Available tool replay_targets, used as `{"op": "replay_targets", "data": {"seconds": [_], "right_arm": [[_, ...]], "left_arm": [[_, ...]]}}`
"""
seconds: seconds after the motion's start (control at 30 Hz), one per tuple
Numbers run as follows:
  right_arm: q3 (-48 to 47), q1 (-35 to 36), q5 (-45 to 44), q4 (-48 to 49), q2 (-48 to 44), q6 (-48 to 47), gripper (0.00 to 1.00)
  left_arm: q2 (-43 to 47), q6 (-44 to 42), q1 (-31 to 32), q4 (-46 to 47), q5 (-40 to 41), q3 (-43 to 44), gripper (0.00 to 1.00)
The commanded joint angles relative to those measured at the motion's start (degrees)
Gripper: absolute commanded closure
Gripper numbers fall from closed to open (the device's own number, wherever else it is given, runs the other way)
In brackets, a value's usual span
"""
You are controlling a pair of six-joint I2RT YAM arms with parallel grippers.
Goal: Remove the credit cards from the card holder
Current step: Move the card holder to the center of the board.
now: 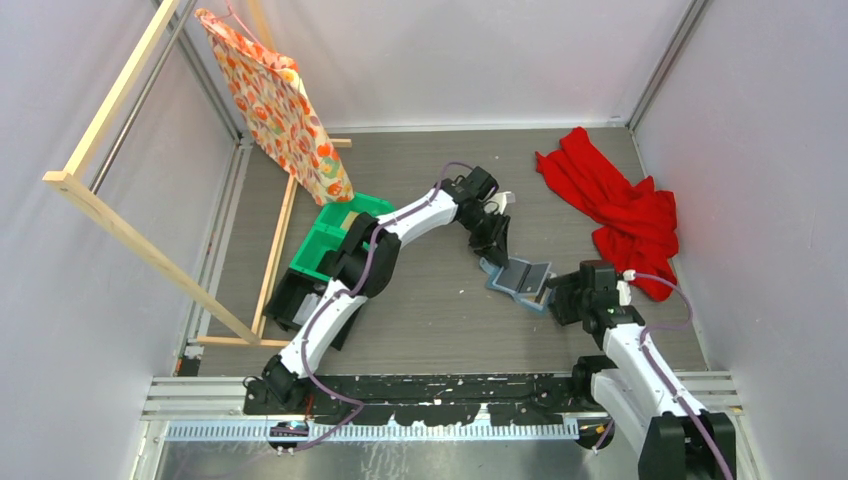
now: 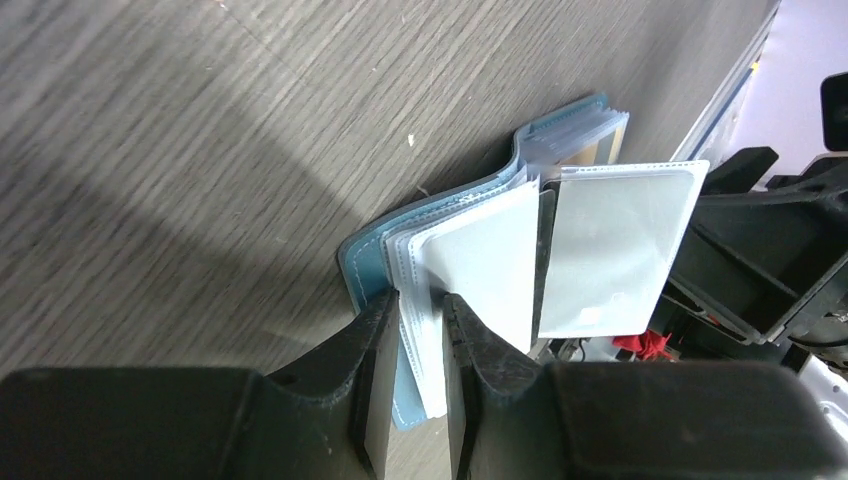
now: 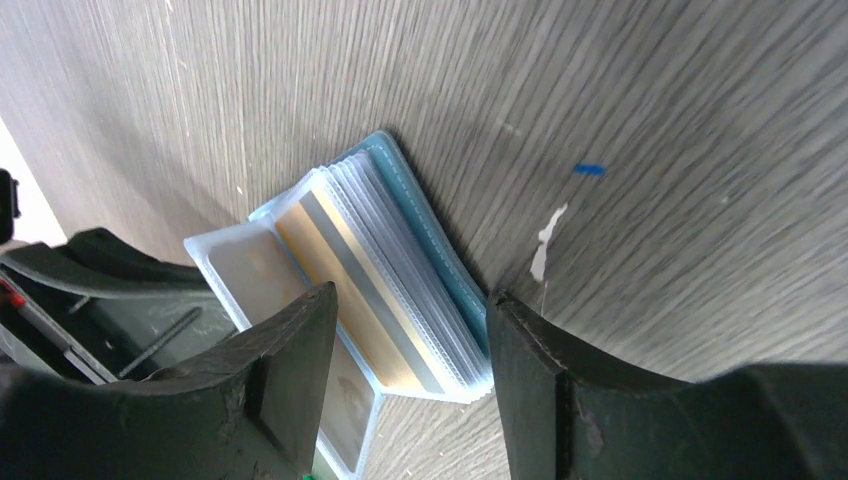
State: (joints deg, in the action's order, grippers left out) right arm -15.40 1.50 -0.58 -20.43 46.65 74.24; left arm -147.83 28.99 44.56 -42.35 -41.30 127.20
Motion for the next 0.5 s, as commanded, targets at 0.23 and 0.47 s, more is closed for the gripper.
{"op": "replay_targets", "data": {"seconds": [0.23,0.47], "right_arm": [[-4.77,3.17,-12.93,-22.39,-16.73,-1.95,0.37],[-8.59,3.16,-10.57,-15.47,-19.32,-10.39,0.37]], "left_arm": [[-1.13,-5.67,0.31,-4.30,7.58,-1.46,0.75],[-1.59,-5.63,0.47,-4.32,6.66,-2.15,0.75]]}}
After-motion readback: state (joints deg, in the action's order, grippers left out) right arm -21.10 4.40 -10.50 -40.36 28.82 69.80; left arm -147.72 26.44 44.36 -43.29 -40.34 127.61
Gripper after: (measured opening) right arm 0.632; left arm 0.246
